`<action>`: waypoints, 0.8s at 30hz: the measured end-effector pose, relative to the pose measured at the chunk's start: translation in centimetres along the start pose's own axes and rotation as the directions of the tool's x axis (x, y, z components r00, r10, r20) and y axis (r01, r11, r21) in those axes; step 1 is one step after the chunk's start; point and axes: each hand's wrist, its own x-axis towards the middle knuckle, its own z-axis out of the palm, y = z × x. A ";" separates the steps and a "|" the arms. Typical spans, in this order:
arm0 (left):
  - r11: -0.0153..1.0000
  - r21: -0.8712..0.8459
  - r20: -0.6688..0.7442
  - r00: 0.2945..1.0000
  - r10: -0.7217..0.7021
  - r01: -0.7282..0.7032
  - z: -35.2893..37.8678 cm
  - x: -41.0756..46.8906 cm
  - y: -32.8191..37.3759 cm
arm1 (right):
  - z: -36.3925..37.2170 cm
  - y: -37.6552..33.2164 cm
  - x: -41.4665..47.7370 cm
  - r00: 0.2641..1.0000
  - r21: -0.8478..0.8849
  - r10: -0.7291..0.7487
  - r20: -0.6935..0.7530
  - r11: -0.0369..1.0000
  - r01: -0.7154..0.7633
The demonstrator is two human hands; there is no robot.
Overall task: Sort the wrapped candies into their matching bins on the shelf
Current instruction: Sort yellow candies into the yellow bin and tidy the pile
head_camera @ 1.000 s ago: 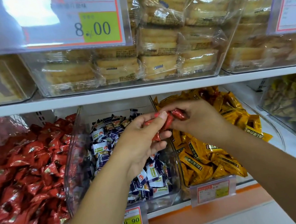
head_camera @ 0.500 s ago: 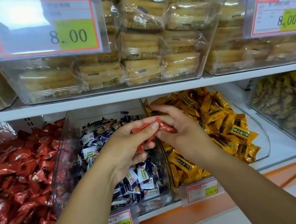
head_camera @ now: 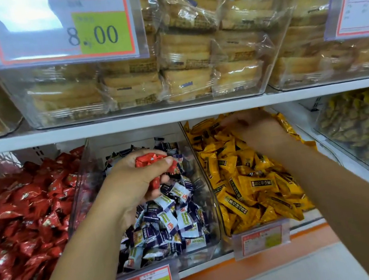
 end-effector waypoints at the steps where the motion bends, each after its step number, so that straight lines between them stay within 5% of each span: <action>1: 1.000 0.003 0.005 1.000 0.006 -0.006 -0.1 0.0 0.0 | 0.0 0.3 1.5 0.998 -0.135 0.017 0.061 0.991 -0.008; 5: 0.999 0.037 0.015 1.000 0.019 -0.019 -0.4 0.0 -0.2 | 0.9 0.4 4.9 0.907 -0.320 0.069 0.415 0.944 0.074; 10: 0.998 0.051 0.004 1.000 0.029 -0.029 -0.6 0.2 -0.2 | 1.0 -1.3 5.0 0.816 -0.389 0.111 0.568 0.909 0.147; 18: 0.996 0.083 0.014 1.000 0.025 -0.026 -0.8 0.1 -0.4 | 2.7 -2.1 4.7 0.816 -0.526 0.166 0.554 0.829 0.189; 24: 0.995 0.089 0.032 0.999 0.036 -0.039 -0.2 0.2 -0.5 | 1.5 -2.1 2.2 0.948 -0.222 -0.014 0.318 0.971 0.088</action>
